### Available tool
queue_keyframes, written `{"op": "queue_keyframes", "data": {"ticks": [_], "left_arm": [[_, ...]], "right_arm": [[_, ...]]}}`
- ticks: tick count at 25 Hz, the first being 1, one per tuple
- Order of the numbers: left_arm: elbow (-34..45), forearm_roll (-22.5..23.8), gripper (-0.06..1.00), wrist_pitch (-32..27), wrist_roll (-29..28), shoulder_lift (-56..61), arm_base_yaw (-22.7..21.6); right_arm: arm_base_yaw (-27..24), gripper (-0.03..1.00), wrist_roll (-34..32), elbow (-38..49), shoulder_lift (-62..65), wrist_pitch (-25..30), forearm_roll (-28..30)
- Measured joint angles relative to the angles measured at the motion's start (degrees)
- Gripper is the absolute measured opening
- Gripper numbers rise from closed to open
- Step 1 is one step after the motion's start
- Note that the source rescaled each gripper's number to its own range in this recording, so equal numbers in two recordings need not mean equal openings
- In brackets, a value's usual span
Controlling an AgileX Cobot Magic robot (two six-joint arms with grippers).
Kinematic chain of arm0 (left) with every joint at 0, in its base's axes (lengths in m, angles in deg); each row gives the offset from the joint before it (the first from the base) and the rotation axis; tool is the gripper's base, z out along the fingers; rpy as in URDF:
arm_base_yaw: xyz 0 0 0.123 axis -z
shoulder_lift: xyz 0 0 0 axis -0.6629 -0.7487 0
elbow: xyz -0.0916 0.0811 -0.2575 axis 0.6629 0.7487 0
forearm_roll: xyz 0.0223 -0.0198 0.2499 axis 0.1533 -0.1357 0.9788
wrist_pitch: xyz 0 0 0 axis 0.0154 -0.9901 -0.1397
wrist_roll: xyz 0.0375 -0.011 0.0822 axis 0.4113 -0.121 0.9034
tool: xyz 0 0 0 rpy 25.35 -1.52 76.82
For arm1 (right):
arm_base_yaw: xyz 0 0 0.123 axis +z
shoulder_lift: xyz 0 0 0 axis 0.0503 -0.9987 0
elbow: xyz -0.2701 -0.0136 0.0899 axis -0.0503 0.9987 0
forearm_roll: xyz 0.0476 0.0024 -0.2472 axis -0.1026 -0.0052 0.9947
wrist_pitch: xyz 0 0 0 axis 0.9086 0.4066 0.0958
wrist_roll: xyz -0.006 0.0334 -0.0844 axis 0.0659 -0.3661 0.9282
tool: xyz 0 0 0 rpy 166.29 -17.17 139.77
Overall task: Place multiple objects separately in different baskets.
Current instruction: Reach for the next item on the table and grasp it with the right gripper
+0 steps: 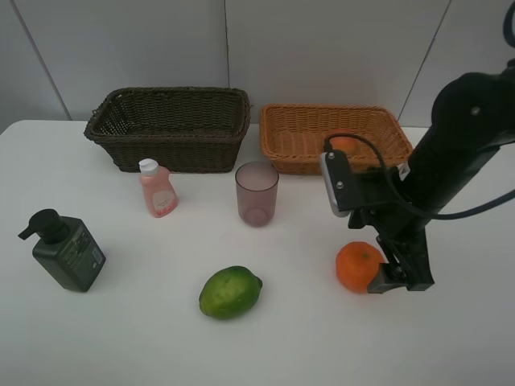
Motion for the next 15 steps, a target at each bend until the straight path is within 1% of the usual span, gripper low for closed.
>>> {"op": "queue_keyframes", "data": {"ticks": [4,15], "left_arm": [[0.0,0.0,1.0,0.05,0.0,0.0,0.0],[0.0,0.0,1.0,0.05,0.0,0.0,0.0]], "right_arm": [[0.0,1.0,0.0,0.07,-0.96,-0.77,-0.98],[0.0,1.0,0.0,0.07,-4.05,-3.8,-1.26]]}}
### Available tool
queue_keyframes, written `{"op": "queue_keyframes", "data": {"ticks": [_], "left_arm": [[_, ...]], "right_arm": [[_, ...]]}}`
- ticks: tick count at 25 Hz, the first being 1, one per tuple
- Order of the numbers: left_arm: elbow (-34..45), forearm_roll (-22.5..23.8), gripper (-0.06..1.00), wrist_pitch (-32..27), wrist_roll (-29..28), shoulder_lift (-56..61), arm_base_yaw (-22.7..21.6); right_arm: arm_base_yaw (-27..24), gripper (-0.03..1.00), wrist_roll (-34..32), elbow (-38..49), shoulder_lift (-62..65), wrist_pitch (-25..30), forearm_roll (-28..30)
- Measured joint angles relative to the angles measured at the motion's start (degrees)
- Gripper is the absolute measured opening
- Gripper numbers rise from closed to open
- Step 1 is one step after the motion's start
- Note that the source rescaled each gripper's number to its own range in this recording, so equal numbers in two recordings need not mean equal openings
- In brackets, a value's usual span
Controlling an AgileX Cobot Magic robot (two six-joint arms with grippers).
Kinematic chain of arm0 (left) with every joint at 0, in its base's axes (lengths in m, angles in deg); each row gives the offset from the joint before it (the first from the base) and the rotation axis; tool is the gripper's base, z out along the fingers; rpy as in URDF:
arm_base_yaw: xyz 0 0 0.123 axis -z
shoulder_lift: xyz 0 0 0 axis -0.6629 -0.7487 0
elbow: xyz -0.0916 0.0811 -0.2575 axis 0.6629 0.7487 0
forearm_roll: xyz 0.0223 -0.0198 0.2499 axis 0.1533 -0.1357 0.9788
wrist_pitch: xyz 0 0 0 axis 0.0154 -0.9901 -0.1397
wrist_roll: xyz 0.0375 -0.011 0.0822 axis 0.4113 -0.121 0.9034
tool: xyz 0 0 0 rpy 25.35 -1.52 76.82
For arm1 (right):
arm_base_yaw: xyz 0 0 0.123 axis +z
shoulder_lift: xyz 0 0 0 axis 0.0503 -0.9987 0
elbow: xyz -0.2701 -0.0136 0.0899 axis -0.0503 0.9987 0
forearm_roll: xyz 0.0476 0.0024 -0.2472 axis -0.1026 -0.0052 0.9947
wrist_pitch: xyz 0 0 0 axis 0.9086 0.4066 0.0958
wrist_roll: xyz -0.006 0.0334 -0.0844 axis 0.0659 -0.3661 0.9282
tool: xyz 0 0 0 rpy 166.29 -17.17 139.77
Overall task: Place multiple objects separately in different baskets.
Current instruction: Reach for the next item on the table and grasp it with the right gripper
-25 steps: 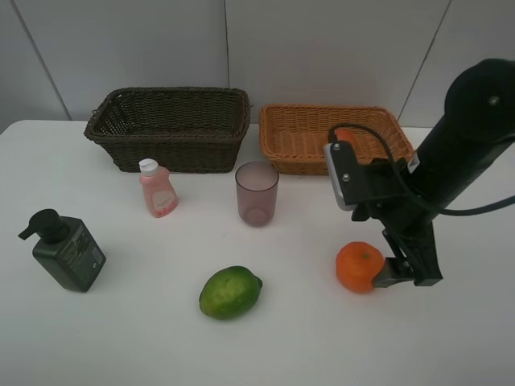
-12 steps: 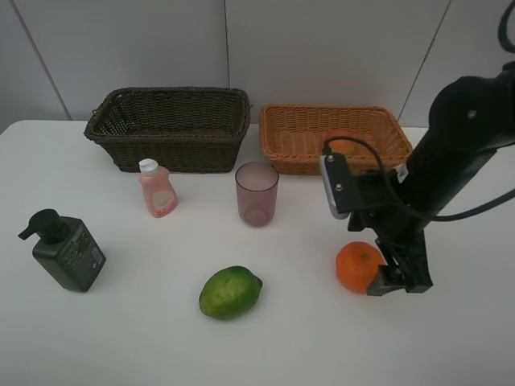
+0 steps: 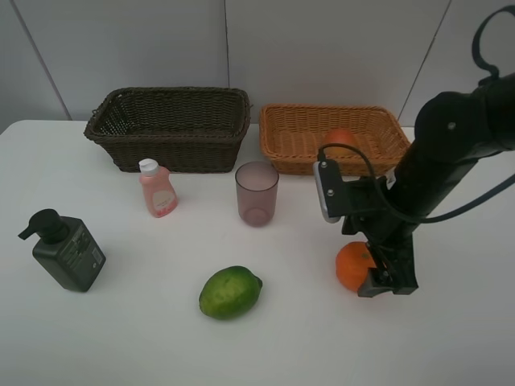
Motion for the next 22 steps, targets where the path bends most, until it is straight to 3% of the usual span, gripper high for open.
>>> {"op": "queue_keyframes", "data": {"ticks": [22], "left_arm": [[0.0,0.0,1.0,0.0,0.0,0.0,0.0]], "right_arm": [[0.0,1.0,-0.82,0.0,-7.49,-4.43,0.06]]}}
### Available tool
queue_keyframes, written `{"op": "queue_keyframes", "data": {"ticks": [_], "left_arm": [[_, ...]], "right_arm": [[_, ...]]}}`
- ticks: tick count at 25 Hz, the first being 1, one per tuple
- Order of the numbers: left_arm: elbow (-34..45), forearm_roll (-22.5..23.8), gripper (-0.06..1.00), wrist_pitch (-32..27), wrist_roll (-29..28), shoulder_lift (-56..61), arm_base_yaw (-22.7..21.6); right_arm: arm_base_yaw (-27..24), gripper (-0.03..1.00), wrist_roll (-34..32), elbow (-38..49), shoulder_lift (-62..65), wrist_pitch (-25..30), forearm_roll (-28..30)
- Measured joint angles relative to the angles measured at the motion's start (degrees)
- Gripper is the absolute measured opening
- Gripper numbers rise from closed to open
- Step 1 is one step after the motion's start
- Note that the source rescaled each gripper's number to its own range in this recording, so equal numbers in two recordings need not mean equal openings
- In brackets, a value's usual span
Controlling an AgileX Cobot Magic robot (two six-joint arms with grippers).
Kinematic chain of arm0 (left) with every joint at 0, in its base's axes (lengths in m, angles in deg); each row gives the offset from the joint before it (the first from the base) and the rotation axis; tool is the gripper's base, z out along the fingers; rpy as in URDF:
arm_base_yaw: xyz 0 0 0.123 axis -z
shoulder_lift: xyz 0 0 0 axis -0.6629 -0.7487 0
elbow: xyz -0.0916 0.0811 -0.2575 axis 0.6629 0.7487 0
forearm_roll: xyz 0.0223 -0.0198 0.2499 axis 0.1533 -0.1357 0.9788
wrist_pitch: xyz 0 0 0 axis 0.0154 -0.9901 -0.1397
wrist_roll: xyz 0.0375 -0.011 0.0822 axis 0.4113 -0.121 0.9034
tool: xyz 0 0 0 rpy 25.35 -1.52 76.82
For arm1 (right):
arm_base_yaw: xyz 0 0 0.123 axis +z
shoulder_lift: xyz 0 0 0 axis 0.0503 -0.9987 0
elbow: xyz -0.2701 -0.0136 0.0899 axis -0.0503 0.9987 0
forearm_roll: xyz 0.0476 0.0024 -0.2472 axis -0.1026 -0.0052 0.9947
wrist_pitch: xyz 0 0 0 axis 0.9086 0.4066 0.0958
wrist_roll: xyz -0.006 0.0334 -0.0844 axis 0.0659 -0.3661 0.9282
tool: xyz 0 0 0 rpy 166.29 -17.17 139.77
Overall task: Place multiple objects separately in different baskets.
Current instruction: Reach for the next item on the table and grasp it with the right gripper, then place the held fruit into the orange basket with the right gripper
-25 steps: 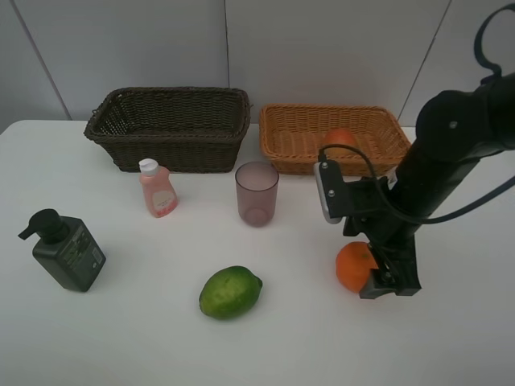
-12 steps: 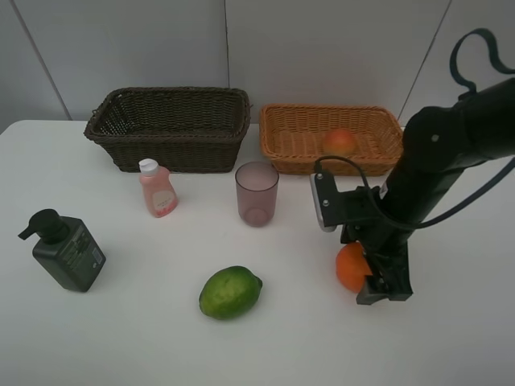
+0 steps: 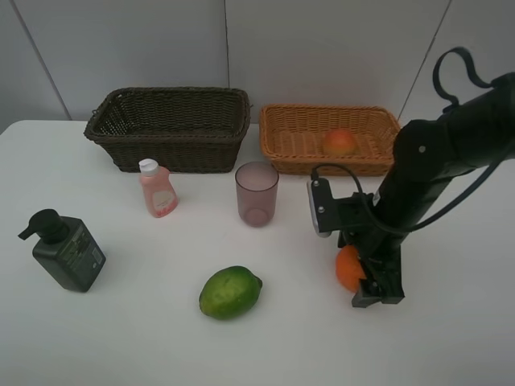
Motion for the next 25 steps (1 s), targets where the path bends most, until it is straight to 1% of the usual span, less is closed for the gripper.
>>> {"op": "queue_keyframes", "data": {"ticks": [2,3,4,5,6,8,9,25], "left_arm": [[0.0,0.0,1.0,0.0,0.0,0.0,0.0],[0.0,0.0,1.0,0.0,0.0,0.0,0.0],[0.0,0.0,1.0,0.0,0.0,0.0,0.0],[0.0,0.0,1.0,0.0,0.0,0.0,0.0],[0.0,0.0,1.0,0.0,0.0,0.0,0.0],[0.0,0.0,1.0,0.0,0.0,0.0,0.0],[0.0,0.0,1.0,0.0,0.0,0.0,0.0],[0.0,0.0,1.0,0.0,0.0,0.0,0.0]], "right_arm": [[0.0,1.0,-0.18,0.0,-0.26,-0.84,0.17],[0.0,0.98,-0.19,0.0,-0.26,-1.14,0.39],[0.0,0.95,-0.25,0.0,-0.26,-1.4,0.83],[0.0,0.86,-0.25,0.0,-0.26,-1.52,1.45],[0.0,0.74,-0.25,0.0,-0.26,-1.59,2.05],[0.0,0.41,-0.25,0.0,-0.26,-1.61,3.25],[0.0,0.38,-0.25,0.0,-0.26,-1.67,3.59],[0.0,0.38,-0.31,0.0,-0.26,-1.61,3.99]]}}
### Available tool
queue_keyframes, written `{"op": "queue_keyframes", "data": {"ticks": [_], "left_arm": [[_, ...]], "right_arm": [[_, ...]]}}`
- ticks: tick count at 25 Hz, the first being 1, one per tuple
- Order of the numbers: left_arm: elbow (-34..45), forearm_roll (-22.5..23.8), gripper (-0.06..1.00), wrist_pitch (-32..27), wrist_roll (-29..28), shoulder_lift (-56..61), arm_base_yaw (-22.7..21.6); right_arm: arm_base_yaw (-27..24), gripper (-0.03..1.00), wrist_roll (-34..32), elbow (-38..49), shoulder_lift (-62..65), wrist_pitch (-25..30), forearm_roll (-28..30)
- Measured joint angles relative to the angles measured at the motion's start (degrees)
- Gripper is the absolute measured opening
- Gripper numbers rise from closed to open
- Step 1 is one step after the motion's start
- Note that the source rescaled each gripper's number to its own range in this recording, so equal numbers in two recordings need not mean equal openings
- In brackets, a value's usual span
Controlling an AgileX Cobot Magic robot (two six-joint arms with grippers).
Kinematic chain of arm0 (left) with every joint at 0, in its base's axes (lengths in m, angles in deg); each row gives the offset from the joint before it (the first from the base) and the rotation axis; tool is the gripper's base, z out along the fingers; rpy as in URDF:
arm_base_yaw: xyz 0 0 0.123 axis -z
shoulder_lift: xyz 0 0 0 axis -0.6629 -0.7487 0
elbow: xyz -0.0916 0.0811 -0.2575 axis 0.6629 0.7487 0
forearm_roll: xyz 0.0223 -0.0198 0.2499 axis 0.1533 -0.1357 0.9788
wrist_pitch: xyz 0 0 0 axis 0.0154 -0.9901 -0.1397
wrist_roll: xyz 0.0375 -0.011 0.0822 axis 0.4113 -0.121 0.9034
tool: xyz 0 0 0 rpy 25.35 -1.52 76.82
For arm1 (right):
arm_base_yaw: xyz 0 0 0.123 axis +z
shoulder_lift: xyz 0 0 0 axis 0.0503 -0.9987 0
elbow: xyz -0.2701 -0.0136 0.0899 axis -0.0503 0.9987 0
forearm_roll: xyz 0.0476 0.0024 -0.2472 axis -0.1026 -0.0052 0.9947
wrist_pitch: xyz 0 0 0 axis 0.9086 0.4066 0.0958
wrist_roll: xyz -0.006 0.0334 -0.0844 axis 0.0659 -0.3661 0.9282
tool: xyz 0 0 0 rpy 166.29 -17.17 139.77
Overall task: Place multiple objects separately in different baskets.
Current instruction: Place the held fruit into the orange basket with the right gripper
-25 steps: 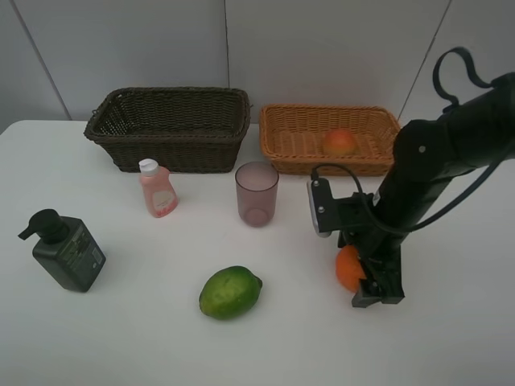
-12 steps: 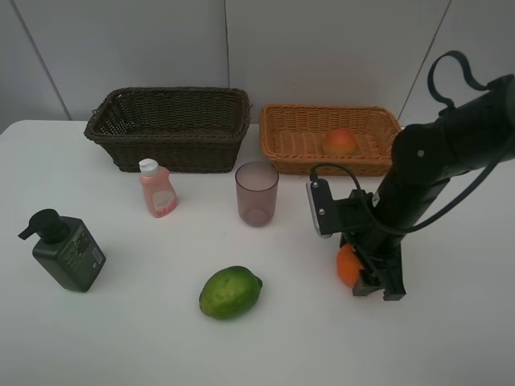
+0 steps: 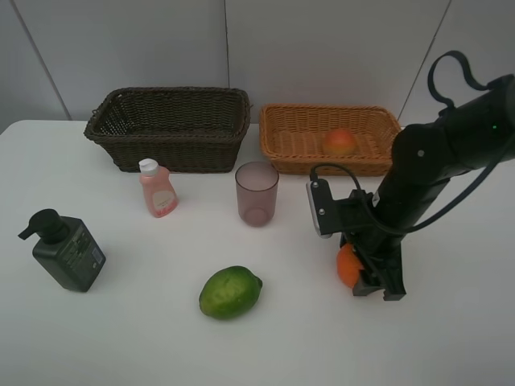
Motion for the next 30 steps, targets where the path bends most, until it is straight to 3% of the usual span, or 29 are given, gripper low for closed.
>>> {"op": "queue_keyframes", "data": {"ticks": [7,12,17,24,30], "left_arm": [[0.0,0.0,1.0,0.0,0.0,0.0,0.0],[0.0,0.0,1.0,0.0,0.0,0.0,0.0],[0.0,0.0,1.0,0.0,0.0,0.0,0.0],[0.0,0.0,1.0,0.0,0.0,0.0,0.0],[0.0,0.0,1.0,0.0,0.0,0.0,0.0]], "right_arm": [[0.0,0.38,0.0,-0.05,0.0,0.46,-0.24],[0.0,0.38,-3.08,-3.02,0.82,5.8,-2.78],[0.0,0.38,-20.73,-12.18,1.08,14.6,-2.11],[0.0,0.38,-55.18,-31.32,-1.99,23.59,6.13],[-1.27,0.38,-69.41,-48.4,-9.74,30.21,8.33]]}}
